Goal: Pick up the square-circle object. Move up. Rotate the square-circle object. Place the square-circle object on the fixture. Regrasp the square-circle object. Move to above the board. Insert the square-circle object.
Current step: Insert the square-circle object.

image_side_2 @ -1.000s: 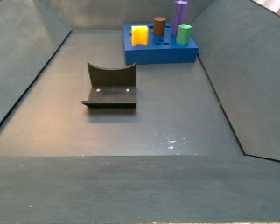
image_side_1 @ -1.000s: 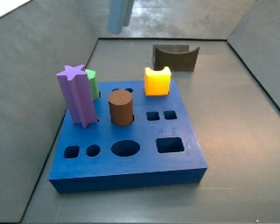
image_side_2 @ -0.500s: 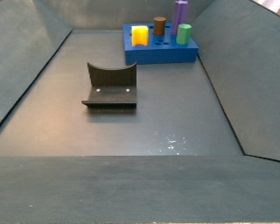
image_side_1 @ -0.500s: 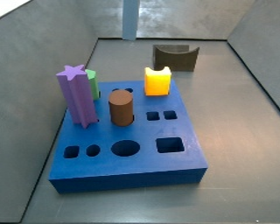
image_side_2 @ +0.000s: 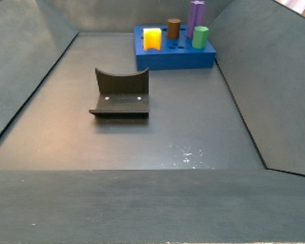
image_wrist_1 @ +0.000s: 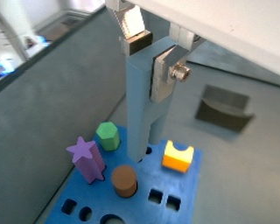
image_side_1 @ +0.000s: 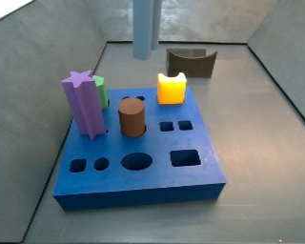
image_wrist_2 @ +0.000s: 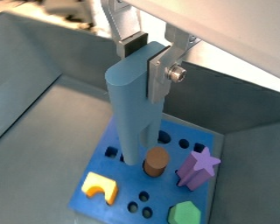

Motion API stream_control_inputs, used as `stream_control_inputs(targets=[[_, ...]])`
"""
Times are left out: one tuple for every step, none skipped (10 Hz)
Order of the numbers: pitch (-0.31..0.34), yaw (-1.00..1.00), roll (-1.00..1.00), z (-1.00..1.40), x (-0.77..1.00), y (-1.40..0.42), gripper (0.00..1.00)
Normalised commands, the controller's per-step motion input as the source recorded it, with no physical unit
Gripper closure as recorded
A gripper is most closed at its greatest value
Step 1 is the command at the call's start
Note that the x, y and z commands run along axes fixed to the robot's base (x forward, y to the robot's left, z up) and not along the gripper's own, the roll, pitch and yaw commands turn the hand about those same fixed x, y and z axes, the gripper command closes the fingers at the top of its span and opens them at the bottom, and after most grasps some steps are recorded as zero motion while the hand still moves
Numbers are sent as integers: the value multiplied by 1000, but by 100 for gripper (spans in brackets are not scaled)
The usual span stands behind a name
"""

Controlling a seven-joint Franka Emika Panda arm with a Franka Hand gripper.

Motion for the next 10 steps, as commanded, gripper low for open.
stream_control_inputs(targets=[[-140, -874, -63, -146, 0, -251, 100], [-131, -871, -59, -160, 0, -260, 100], [-99, -831, 0, -317, 0, -366, 100], [-99, -820, 0, -334, 0, -380, 100], [-123, -771, 0, -386, 0, -431, 100], [-123, -729, 0, -411, -20, -466, 100], [-107, -737, 0, -414, -20, -451, 100], [0, -851, 0, -289, 0, -251, 100], [10, -883, 71, -186, -129, -86, 100], [41, -840, 110, -131, -206, -77, 100]])
